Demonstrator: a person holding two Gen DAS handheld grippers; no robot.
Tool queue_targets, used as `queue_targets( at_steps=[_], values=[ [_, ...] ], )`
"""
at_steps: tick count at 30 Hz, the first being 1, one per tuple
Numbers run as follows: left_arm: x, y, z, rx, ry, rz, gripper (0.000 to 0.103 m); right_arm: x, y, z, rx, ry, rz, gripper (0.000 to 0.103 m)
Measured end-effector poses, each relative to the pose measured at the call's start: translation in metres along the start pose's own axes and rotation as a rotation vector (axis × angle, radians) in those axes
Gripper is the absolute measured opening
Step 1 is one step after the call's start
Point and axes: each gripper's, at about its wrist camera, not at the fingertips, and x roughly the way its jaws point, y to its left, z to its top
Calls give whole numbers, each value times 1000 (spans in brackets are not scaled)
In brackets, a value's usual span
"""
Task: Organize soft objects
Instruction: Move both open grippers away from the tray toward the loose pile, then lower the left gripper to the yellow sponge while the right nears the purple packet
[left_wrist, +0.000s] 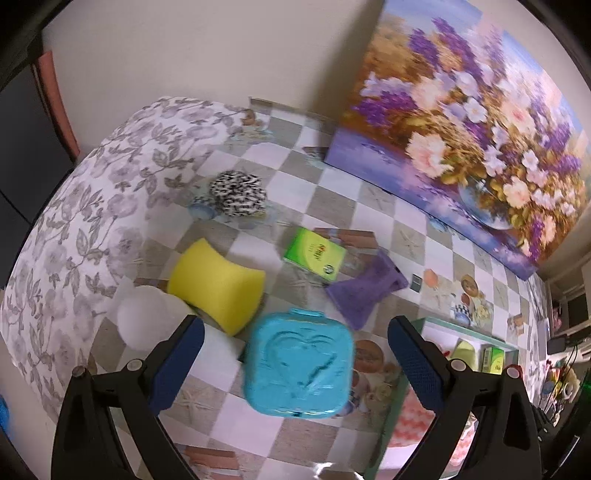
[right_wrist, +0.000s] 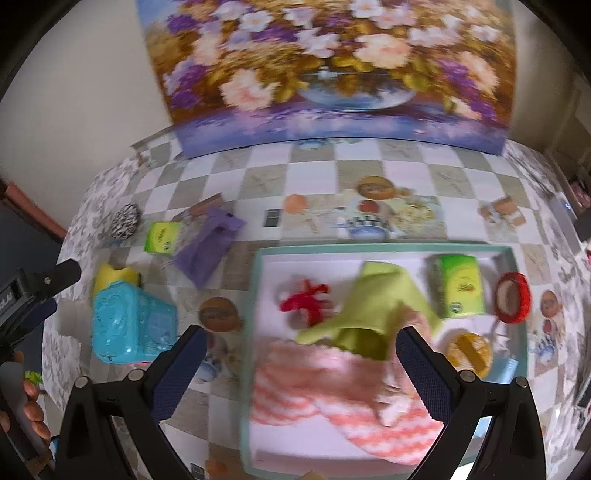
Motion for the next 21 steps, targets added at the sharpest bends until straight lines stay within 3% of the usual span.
queue_targets(
  at_steps=[14,21],
  values=[
    [24,43,27,-25,51,5,100,19,38,17,-38,-41,108,103],
    [38,63,59,34,93,75,100,37,60,32,-53,-46,152,103]
  ],
)
